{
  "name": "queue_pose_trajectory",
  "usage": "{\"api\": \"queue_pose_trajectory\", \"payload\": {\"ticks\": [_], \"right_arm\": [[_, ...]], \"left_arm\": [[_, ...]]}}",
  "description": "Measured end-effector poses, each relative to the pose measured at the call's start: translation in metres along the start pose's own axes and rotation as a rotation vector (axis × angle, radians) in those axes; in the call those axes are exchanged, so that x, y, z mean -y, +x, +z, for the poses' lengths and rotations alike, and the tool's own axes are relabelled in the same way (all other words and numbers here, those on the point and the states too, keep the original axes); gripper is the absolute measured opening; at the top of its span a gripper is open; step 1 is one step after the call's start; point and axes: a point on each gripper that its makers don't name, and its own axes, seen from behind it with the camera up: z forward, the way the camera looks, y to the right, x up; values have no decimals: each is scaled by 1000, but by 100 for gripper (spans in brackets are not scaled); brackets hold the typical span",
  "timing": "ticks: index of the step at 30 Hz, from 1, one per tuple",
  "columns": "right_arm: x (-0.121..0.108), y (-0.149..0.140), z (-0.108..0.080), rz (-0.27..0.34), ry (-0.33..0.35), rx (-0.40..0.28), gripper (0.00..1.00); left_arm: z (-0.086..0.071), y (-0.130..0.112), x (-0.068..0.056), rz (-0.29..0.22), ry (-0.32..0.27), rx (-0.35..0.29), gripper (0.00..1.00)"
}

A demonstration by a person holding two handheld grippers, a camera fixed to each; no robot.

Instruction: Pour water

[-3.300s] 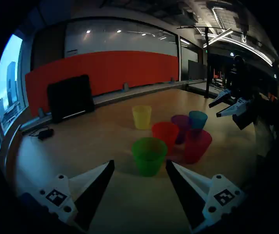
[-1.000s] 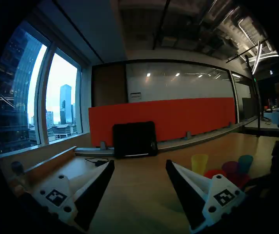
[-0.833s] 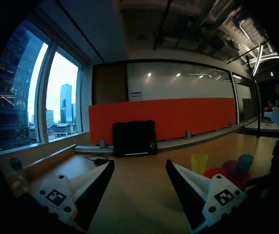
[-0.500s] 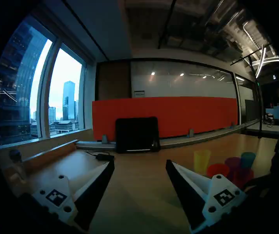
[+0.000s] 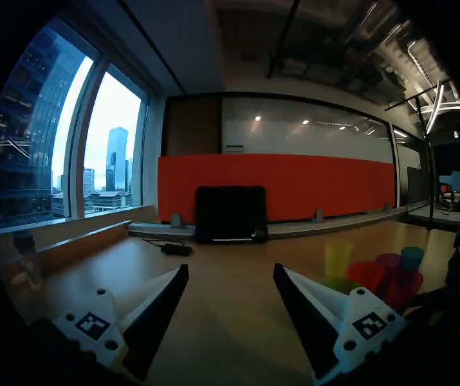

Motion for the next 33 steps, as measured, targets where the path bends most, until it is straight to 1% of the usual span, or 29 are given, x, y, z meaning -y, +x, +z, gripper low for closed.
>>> {"api": "queue_pose_trajectory", "payload": {"ticks": [12, 24, 33], "right_arm": [[7, 9, 0, -2, 6, -11, 100], [7, 8, 1, -10, 6, -12, 100], [7, 13, -2, -8, 12, -26, 100]], "left_arm": [[3, -7, 1, -11, -1, 4, 98], [3, -9, -1, -6, -6, 8, 98], [3, -11, -1, -3, -7, 10, 98]]}}
